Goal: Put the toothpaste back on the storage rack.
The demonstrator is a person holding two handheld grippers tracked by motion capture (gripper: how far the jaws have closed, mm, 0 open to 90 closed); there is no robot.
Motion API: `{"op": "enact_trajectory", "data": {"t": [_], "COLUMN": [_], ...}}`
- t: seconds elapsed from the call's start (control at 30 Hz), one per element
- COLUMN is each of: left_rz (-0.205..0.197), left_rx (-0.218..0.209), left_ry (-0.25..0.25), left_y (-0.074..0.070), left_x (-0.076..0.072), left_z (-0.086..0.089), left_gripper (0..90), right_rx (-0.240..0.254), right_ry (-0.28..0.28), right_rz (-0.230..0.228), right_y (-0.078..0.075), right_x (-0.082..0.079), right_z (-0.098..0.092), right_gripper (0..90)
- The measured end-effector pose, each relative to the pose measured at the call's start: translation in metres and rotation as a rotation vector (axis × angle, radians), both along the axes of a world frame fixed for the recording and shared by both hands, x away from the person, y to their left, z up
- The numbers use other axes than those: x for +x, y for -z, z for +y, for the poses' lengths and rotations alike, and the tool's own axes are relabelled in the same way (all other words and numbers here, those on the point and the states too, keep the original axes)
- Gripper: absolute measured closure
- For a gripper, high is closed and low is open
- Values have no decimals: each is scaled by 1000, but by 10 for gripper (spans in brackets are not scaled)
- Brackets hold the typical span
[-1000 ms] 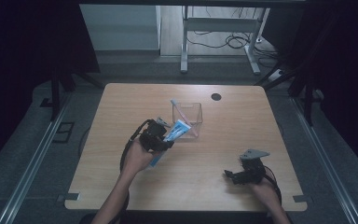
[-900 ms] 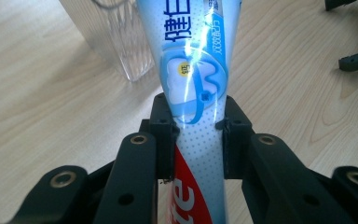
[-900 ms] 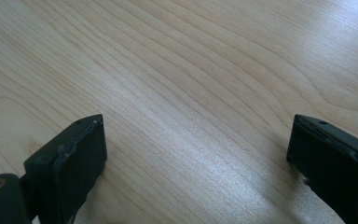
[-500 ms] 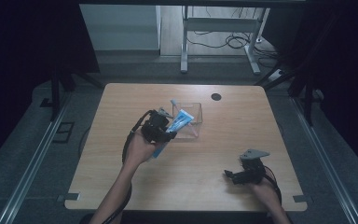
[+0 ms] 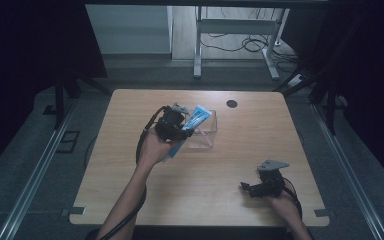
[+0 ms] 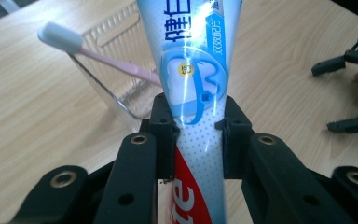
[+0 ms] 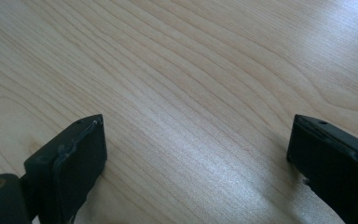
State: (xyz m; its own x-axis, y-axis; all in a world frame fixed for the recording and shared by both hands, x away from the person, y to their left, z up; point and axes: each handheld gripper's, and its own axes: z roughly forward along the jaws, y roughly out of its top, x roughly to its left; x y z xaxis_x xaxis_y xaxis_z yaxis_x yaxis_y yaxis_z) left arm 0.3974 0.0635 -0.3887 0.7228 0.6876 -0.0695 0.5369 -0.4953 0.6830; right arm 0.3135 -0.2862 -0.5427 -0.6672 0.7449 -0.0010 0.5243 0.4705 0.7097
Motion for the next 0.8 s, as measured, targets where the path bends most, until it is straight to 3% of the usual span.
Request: {"op": "enact_trajectory", "data": {"t": [0.8], "left_rz": [-56], "left_rx": [-35], "left_ry": [-11], "left_y": [-13], "left_x": [40], "left_z": [-17], "left_gripper": [720], "right_rx": [0], "right_ry": [0], "right_rz": [0], "right_y": [0], "right_x": [0], "right_z": [0], "right_gripper": [46]}}
